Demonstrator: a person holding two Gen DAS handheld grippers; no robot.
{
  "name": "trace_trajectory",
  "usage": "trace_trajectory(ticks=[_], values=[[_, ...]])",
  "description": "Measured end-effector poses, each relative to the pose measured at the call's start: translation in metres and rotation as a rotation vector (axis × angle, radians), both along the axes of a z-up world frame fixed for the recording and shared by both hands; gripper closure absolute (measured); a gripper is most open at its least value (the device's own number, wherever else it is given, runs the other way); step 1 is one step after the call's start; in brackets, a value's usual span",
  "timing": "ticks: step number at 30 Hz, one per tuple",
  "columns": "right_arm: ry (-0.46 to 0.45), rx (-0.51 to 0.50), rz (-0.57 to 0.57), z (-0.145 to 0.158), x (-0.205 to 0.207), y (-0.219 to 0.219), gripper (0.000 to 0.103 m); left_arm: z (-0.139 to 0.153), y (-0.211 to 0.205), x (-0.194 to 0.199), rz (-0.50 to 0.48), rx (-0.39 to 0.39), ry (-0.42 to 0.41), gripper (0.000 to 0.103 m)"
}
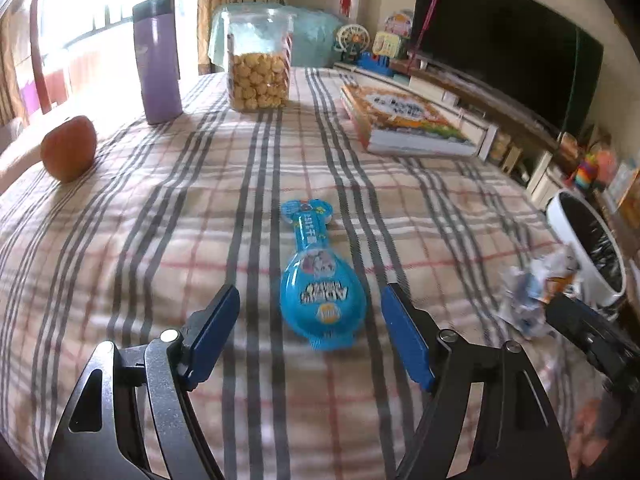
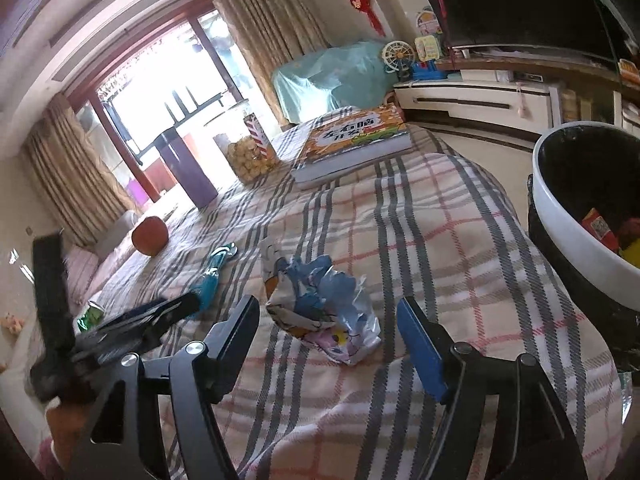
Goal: Collect trash
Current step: 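Grasp the blue lollipop package with the left tool while the right tool grasps the cartoon wrapper, then carry the blue package and cartoon wrapper over the bin with both tools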
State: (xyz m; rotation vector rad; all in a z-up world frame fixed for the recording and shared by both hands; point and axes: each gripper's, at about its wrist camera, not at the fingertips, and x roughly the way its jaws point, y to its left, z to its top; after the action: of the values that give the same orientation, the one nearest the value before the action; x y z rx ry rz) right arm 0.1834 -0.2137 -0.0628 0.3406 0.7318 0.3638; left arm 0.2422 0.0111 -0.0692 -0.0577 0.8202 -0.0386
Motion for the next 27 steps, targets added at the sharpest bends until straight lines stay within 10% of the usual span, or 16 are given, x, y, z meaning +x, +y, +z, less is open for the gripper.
trace_trajectory(ticks=[7,16,27], values=[[0.067,0.008,0.016,-0.009,0.011,0.001,0.031,-0.008,0.001,0.005,-0.015,-0.031,0.049,0.057],[0.046,0.011,0.027,-0.006,0.006,0.002,0.071,0.000,-0.004,-0.021,-0.049,-0.094,0.015,0.058],[0.001,-0.012,0.034,0.003,-0.022,-0.009,0.073,0.018,-0.049,-0.065,-0.162,-0.091,-0.027,0.058]])
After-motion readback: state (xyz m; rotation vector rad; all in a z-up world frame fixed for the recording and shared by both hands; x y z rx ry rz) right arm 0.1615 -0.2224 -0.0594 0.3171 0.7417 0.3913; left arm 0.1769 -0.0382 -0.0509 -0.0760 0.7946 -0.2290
